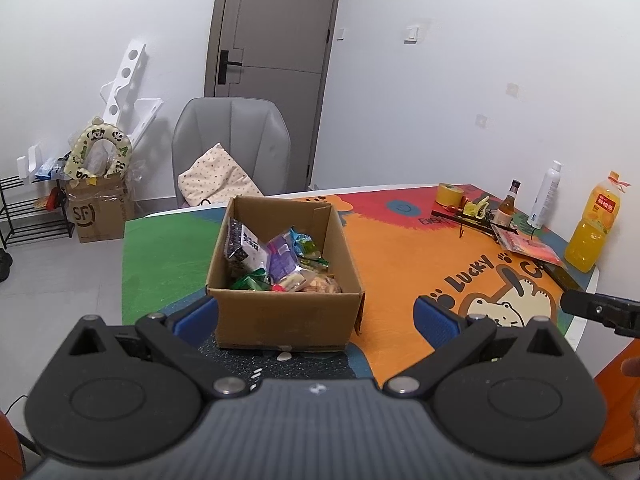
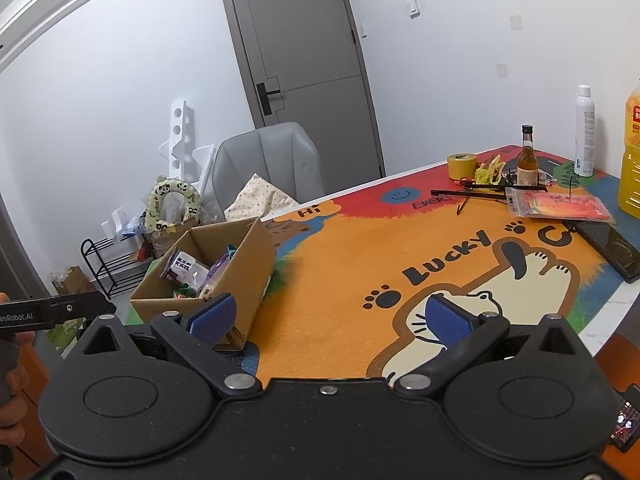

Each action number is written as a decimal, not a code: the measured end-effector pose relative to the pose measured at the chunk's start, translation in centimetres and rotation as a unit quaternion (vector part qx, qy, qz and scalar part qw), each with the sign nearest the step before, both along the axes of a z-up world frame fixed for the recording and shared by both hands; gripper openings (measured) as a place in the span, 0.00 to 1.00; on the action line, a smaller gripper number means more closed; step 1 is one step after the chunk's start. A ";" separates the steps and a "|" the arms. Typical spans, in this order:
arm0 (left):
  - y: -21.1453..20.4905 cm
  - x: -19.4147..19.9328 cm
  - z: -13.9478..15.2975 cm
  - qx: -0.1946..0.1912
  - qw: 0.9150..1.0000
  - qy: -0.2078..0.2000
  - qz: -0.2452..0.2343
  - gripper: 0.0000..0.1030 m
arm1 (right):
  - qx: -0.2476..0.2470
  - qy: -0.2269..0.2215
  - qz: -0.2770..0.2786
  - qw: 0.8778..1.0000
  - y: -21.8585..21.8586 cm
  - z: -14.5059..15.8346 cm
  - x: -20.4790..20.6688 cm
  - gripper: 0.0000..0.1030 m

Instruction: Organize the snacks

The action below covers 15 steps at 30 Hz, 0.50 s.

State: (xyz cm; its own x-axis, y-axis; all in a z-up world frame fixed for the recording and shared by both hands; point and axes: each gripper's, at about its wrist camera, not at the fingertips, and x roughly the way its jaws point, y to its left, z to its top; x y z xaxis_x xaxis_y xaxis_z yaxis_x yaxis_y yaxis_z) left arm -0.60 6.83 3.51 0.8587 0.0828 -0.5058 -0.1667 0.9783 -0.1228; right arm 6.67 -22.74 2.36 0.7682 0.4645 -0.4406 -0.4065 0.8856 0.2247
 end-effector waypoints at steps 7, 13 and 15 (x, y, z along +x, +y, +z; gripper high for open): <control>-0.2 0.1 0.0 0.000 1.000 0.000 -0.001 1.00 | -0.009 -0.003 0.000 1.000 0.3 0.2 0.0 1.00; -0.2 0.0 -0.1 0.000 1.000 -0.003 -0.008 1.00 | -0.017 -0.005 0.003 1.000 0.9 0.0 -0.1 1.00; -0.1 0.0 -0.2 0.000 1.000 -0.002 -0.009 1.00 | -0.019 -0.004 0.004 1.000 1.0 0.0 -0.1 1.00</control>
State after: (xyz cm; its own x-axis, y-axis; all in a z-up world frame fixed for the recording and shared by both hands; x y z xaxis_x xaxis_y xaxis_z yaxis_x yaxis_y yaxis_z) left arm -0.63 6.72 3.35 0.8621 0.0677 -0.5022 -0.1491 0.9811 -0.1236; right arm 6.58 -21.70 2.32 0.7682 0.4532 -0.4522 -0.4153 0.8903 0.1867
